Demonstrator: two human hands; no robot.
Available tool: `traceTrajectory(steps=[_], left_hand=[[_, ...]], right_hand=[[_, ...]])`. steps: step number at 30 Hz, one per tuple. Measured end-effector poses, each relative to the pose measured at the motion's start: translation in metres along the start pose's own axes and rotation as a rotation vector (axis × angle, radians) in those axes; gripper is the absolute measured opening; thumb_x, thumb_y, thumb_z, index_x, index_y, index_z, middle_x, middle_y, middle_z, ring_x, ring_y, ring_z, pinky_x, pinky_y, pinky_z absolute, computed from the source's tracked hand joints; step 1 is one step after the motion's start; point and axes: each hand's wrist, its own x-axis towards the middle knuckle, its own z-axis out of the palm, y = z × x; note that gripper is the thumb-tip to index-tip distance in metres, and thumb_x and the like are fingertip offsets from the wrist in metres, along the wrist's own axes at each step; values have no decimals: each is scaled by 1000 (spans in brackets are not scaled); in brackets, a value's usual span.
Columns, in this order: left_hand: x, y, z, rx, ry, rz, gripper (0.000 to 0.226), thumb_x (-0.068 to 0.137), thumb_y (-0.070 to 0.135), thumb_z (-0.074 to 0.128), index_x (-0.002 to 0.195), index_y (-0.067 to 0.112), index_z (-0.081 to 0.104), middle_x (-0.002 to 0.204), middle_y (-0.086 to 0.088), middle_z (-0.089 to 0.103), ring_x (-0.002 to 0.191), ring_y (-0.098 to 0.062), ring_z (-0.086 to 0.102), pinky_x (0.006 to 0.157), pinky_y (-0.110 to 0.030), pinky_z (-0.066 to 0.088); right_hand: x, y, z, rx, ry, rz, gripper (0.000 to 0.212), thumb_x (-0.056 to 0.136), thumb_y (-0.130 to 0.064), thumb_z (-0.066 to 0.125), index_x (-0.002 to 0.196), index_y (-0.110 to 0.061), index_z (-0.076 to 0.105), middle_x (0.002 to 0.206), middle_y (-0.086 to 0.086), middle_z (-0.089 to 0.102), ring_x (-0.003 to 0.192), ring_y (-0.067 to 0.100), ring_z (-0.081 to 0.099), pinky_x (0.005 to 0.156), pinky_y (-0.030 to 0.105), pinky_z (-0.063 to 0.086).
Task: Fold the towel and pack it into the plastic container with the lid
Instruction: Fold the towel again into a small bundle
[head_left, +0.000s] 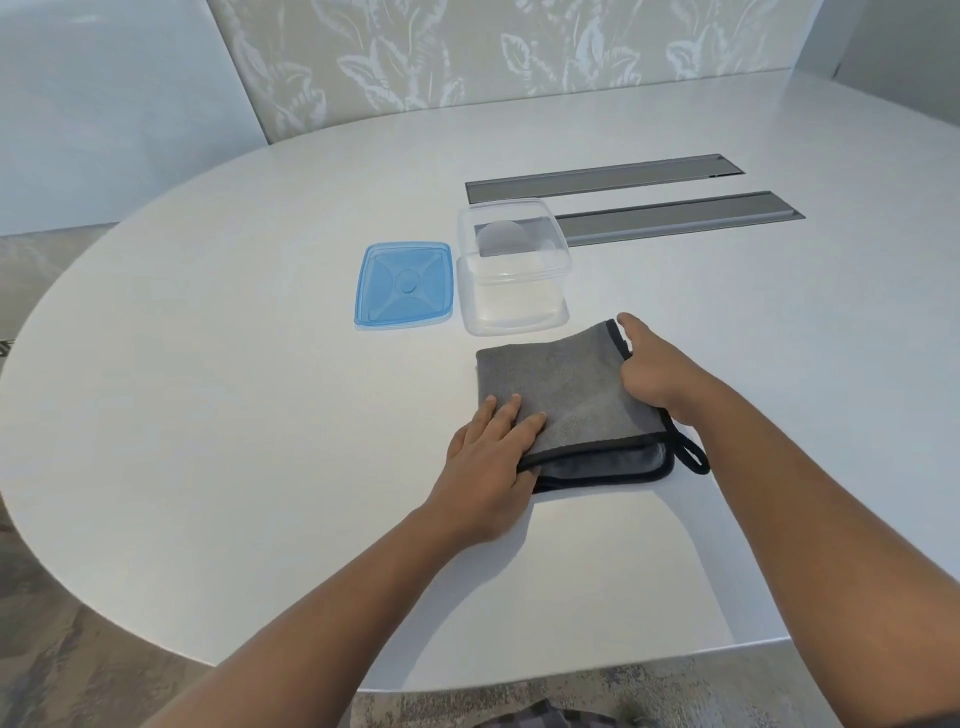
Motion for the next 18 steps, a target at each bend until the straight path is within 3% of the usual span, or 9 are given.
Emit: traceTrajectory(steps=[2,6,9,11,15,18], left_hand=[[-2,-1,3,-15,17,-6,67,97,19,44,160,34,23,172,4,2,157,-20,-11,123,-38,-1],[-4,-1,2,-45,37,4,72,91,7,47,158,28,32,171,1,12,158,-24,-3,124,-35,3],[-4,1,1,-23,25,8,73,90,5,48,158,27,34,171,-1,17,158,-27,0,126,-40,8],[-3,2,0,-2,11,3,73,91,7,46,158,29,33,171,0,15,158,-27,-1,126,-42,8],[-6,3,1,11,12,7,68,91,27,36,159,30,31,171,2,12,158,-23,-5,126,-39,4],[-8,3,3,40,14,19,67,92,35,33,160,33,29,172,3,10,157,-22,-7,125,-38,1]], right_hand=[[-2,2,3,-30,-19,7,79,95,3,30,163,-30,8,168,4,23,149,32,31,111,44,37],[-6,1,3,-35,59,13,81,95,0,31,163,-34,2,169,2,20,146,32,34,98,37,36],[-10,-3,3,-116,84,8,83,93,-2,33,162,-36,1,162,9,35,108,29,52,81,36,40],[-13,-5,2,-165,86,15,85,93,-2,34,162,-35,-1,150,14,47,89,21,50,69,34,40],[-19,-7,1,-246,27,43,84,96,-3,32,162,-35,-7,140,16,52,89,23,53,74,36,43],[-23,-5,-1,-281,-2,68,86,95,-2,32,161,-36,-11,120,12,58,81,20,57,63,32,42]])
